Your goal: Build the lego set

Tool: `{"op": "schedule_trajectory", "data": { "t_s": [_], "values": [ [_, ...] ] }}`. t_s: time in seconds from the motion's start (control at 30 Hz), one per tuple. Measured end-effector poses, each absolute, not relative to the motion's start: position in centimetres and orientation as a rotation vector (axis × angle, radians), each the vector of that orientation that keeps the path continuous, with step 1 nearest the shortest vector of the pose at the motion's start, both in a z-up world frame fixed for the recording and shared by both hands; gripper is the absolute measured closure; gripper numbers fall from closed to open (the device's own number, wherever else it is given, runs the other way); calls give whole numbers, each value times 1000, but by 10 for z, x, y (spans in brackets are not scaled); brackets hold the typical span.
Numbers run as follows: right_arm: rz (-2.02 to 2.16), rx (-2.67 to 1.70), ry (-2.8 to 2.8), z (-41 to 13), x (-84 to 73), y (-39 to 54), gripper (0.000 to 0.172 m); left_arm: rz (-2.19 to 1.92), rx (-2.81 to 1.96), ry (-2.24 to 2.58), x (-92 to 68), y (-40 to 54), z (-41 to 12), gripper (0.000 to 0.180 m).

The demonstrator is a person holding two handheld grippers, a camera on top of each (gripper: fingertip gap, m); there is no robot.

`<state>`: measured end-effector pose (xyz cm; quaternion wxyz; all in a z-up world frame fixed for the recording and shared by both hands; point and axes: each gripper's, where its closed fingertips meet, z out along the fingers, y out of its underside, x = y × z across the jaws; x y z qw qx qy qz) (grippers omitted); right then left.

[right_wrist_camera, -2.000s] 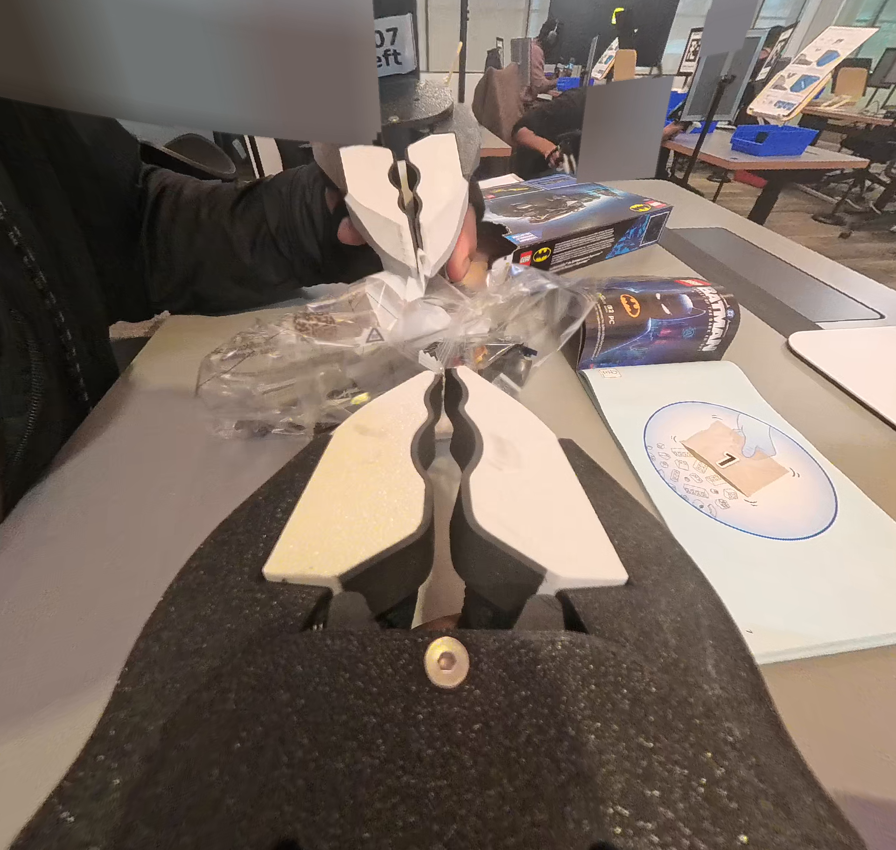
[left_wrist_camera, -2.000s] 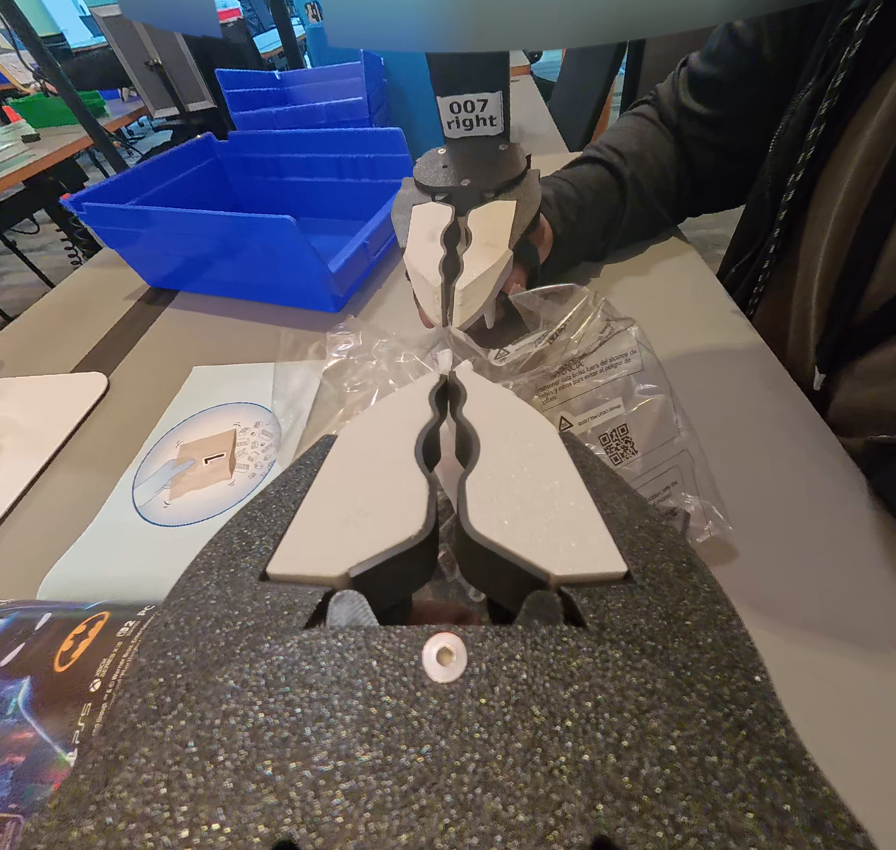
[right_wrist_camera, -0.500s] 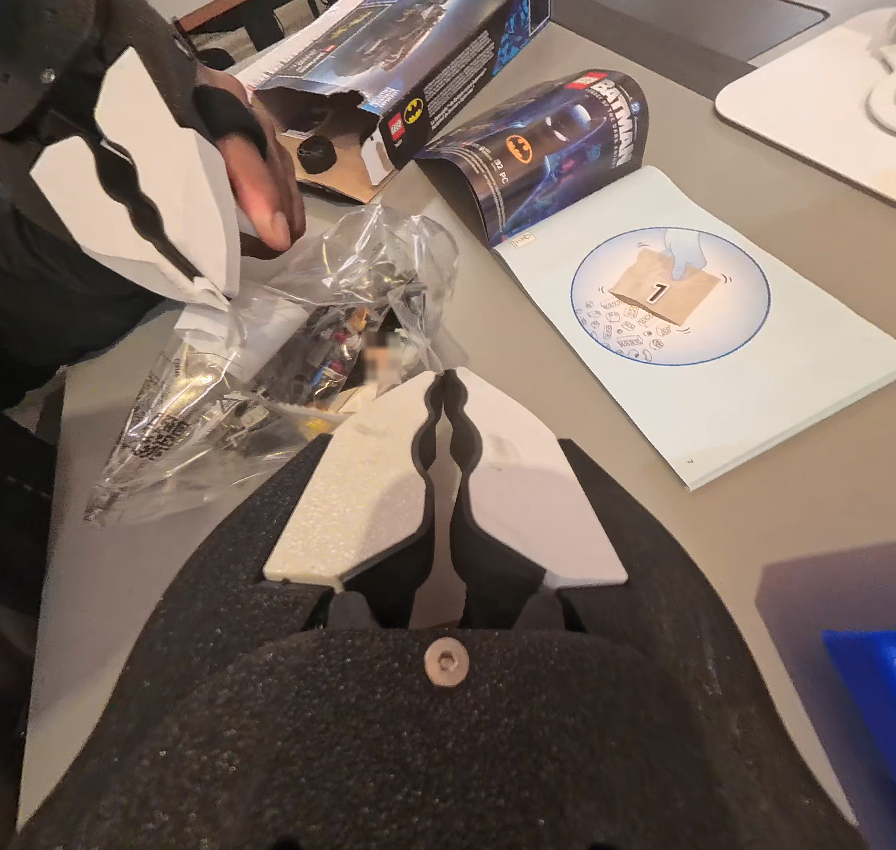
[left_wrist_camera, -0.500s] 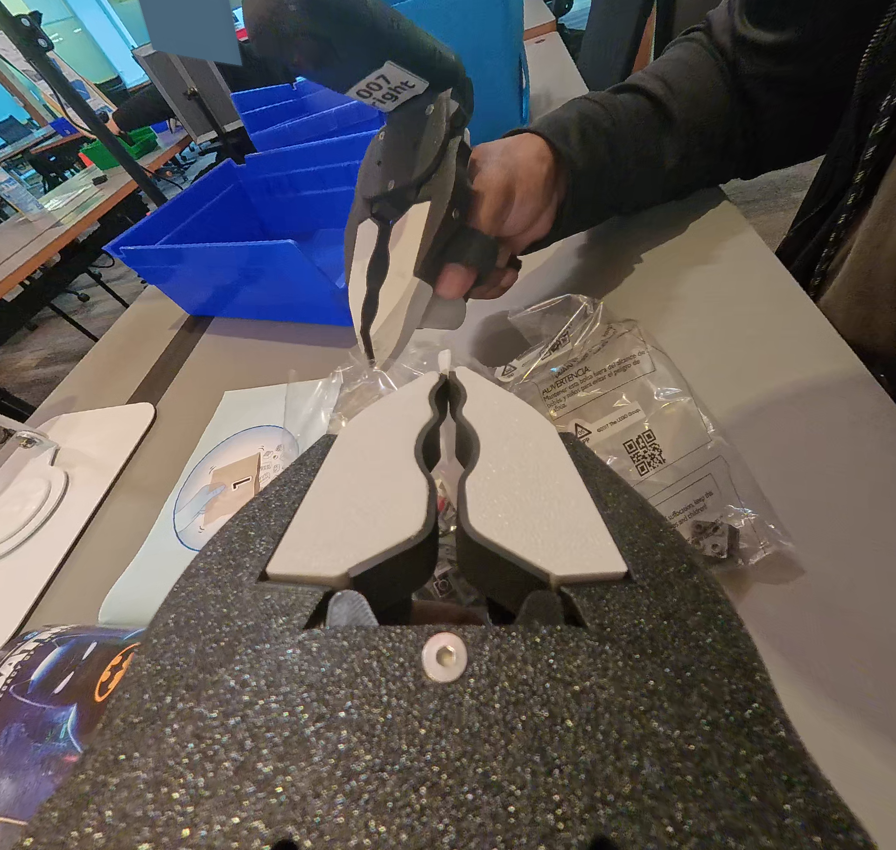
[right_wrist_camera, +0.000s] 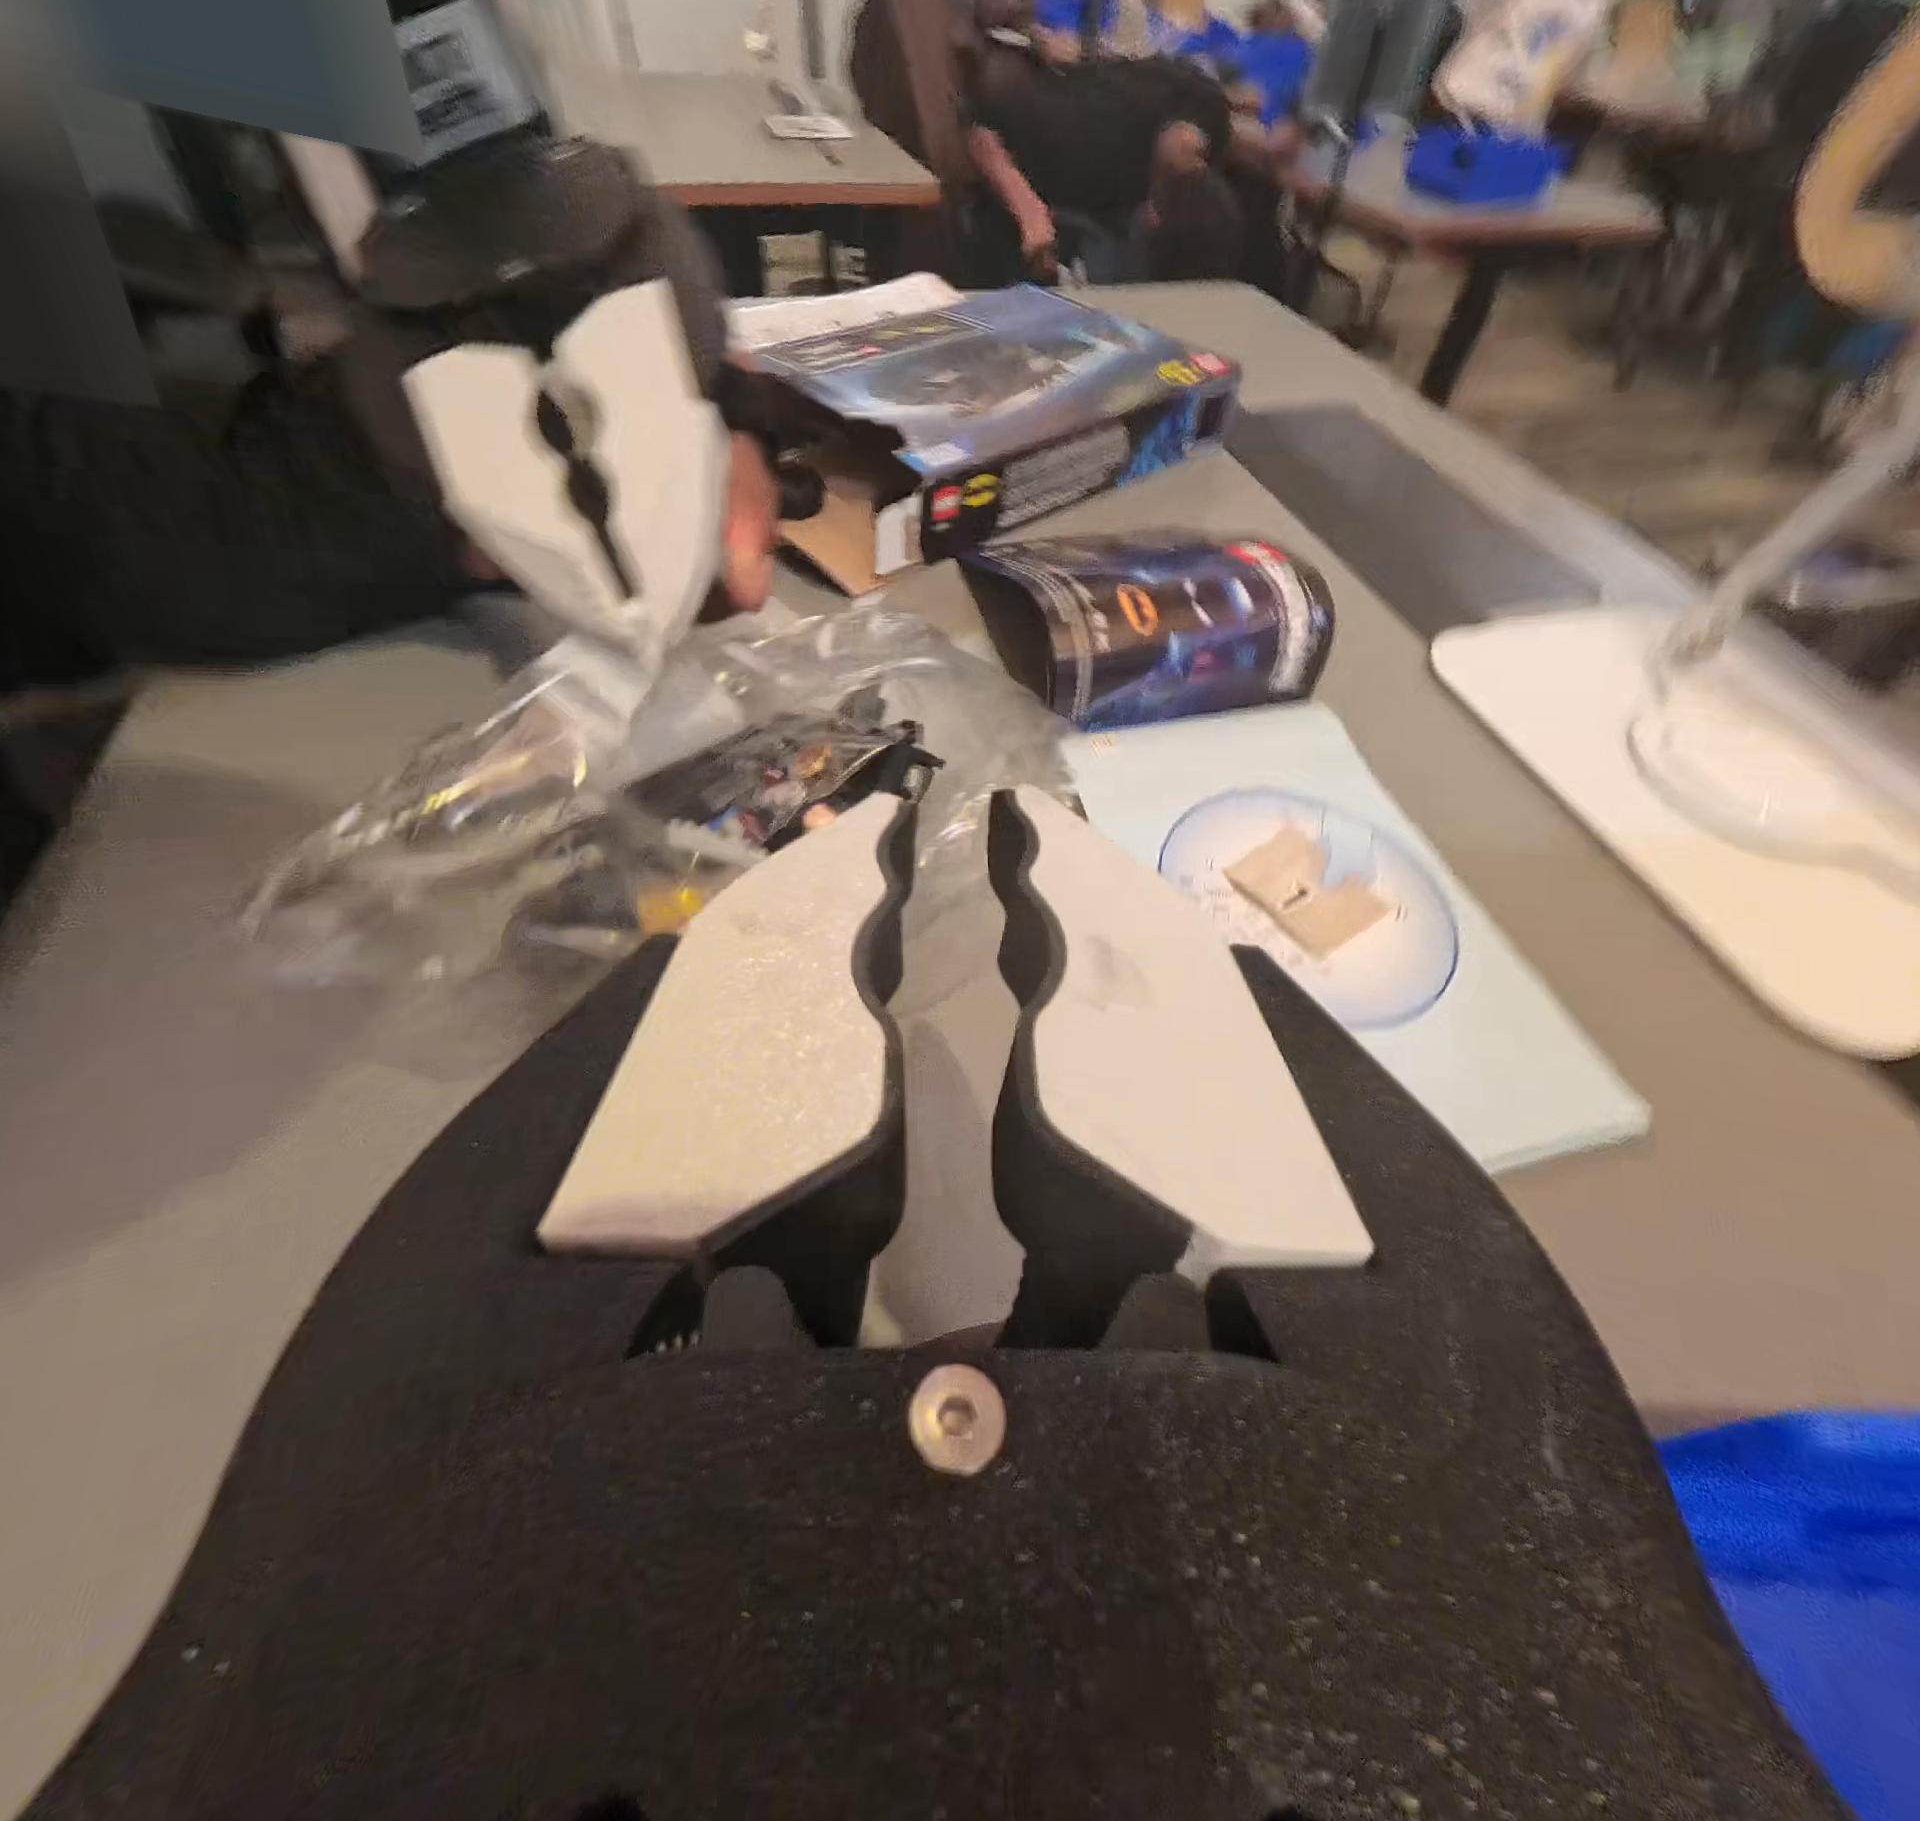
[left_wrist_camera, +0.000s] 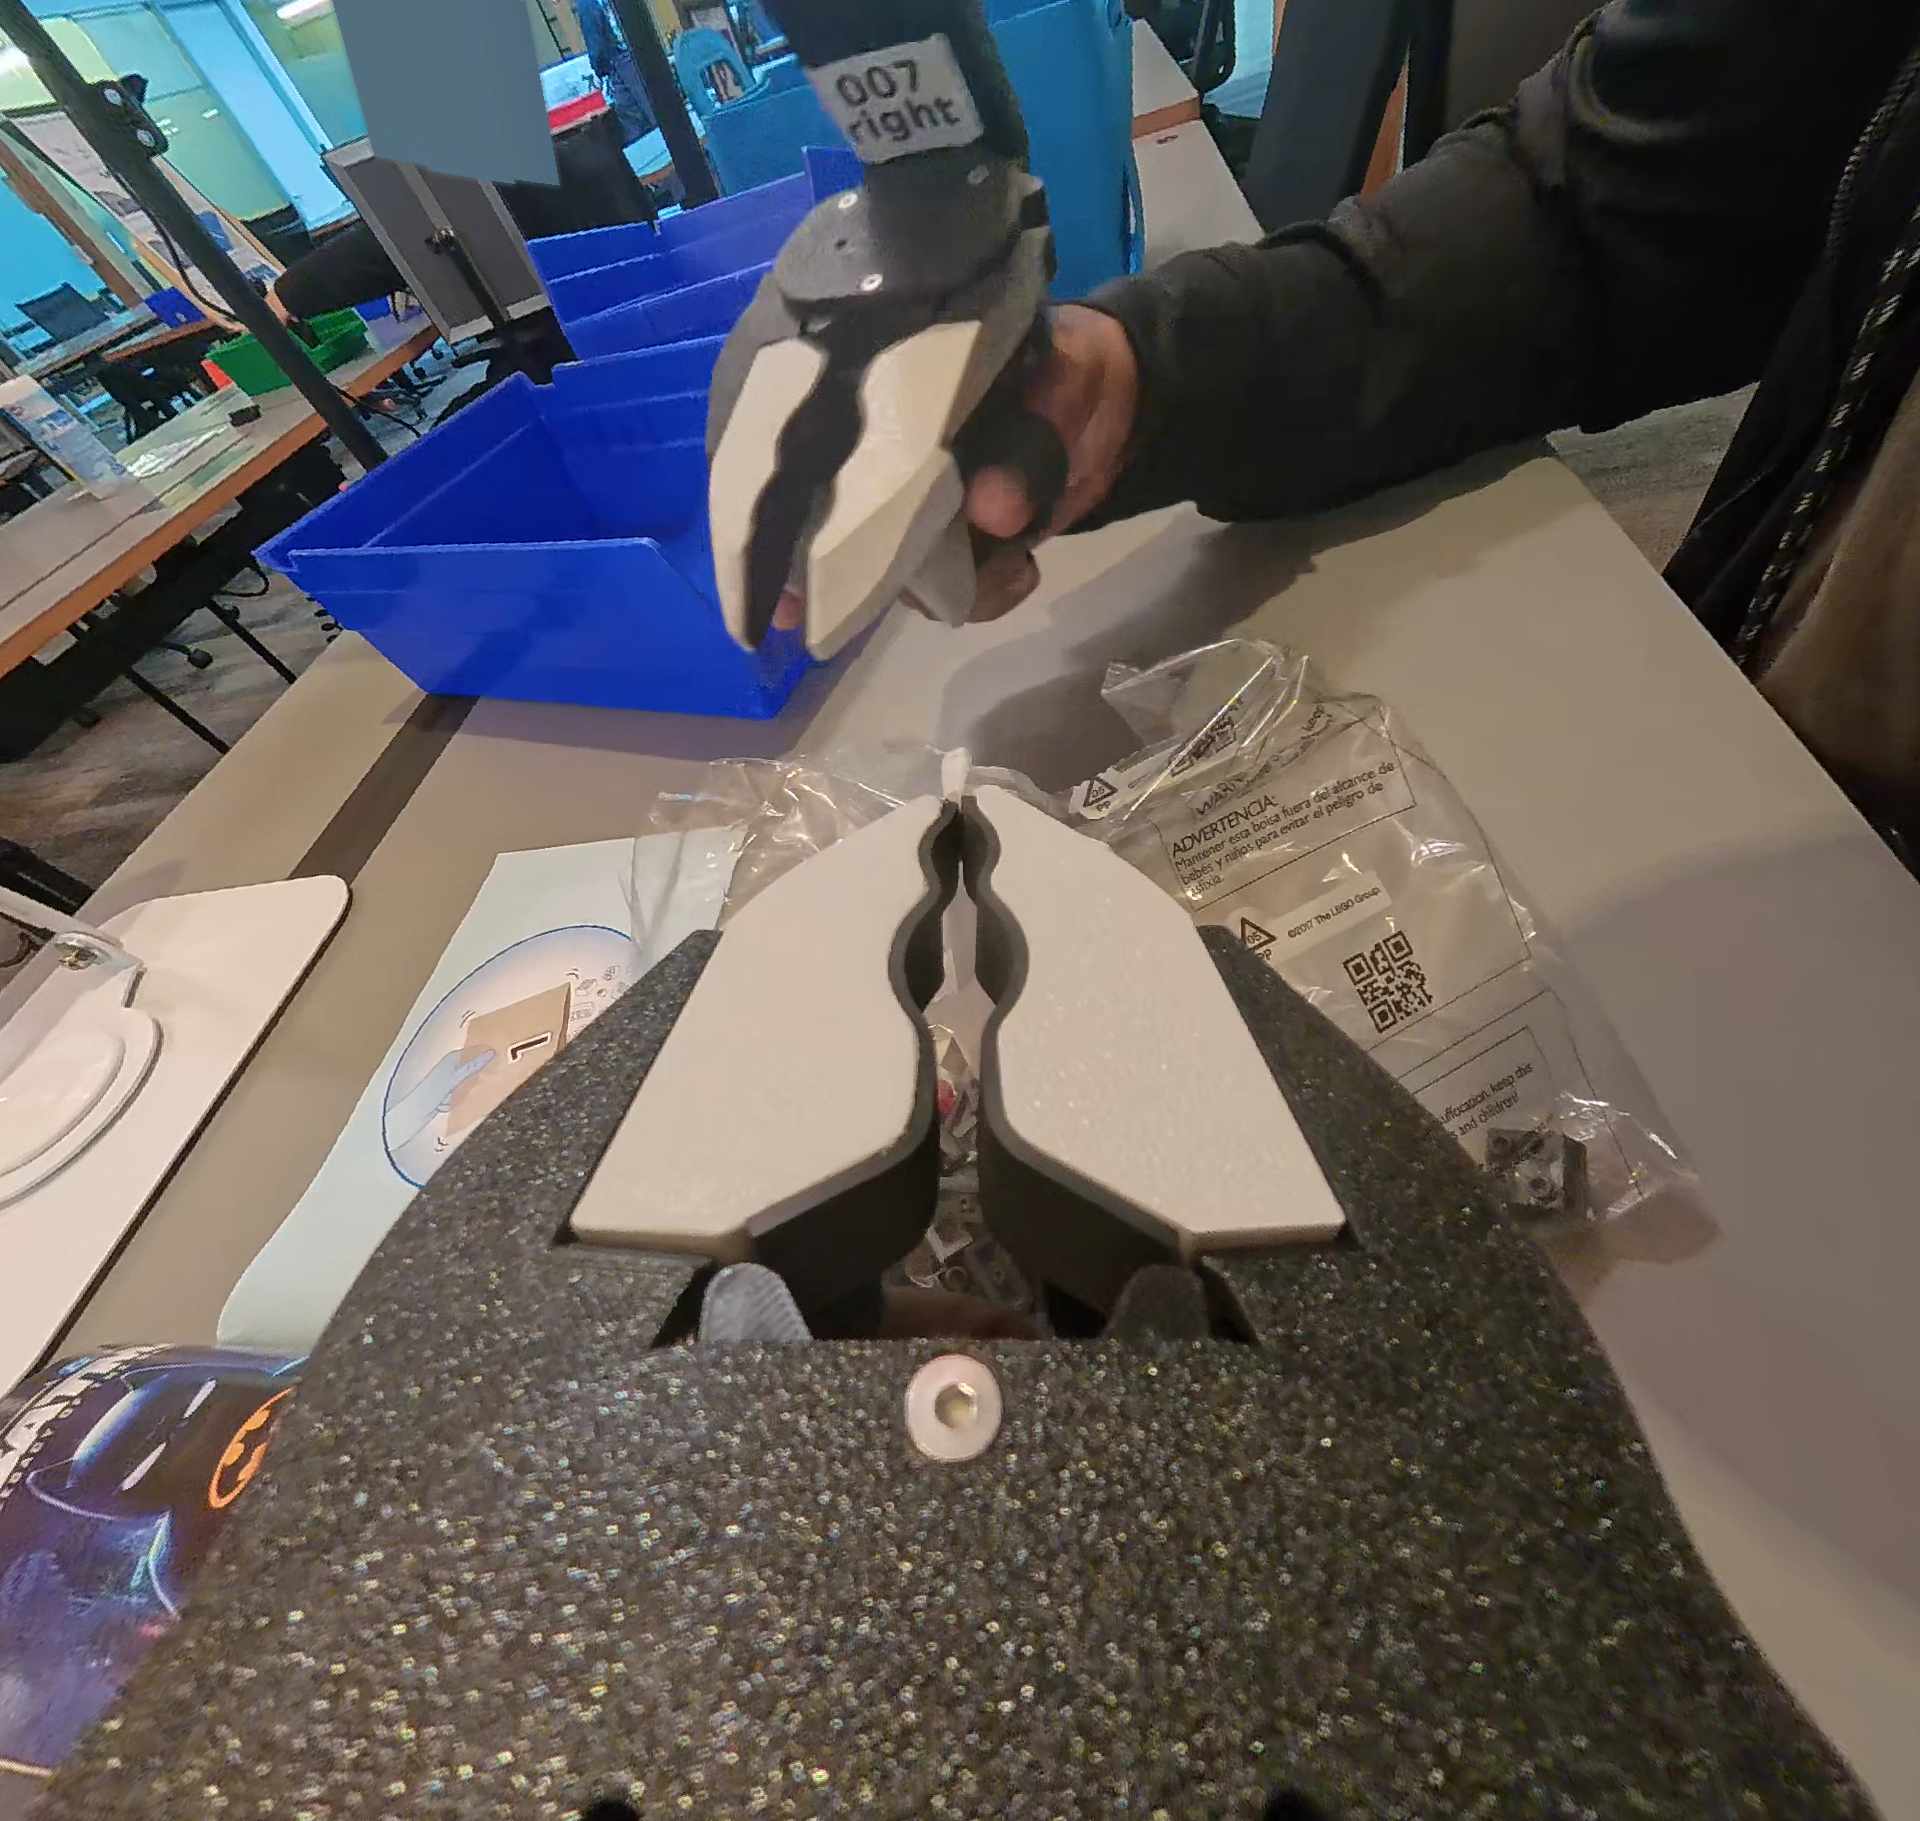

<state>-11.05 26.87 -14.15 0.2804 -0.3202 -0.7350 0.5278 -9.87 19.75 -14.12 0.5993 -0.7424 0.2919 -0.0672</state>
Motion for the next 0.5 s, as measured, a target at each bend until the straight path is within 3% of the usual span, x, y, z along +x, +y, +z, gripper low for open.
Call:
{"op": "schedule_trajectory", "data": {
  "t_s": [0.17, 0.5],
  "values": [
    [1168, -414, -2169, -157, -88, 256, 147, -153, -1719, 685, -97, 198, -141, 180],
    [1142, -161, -2271, -165, -75, 215, 140, -175, -1701, 710, -89, 196, -140, 180]
  ]
}}
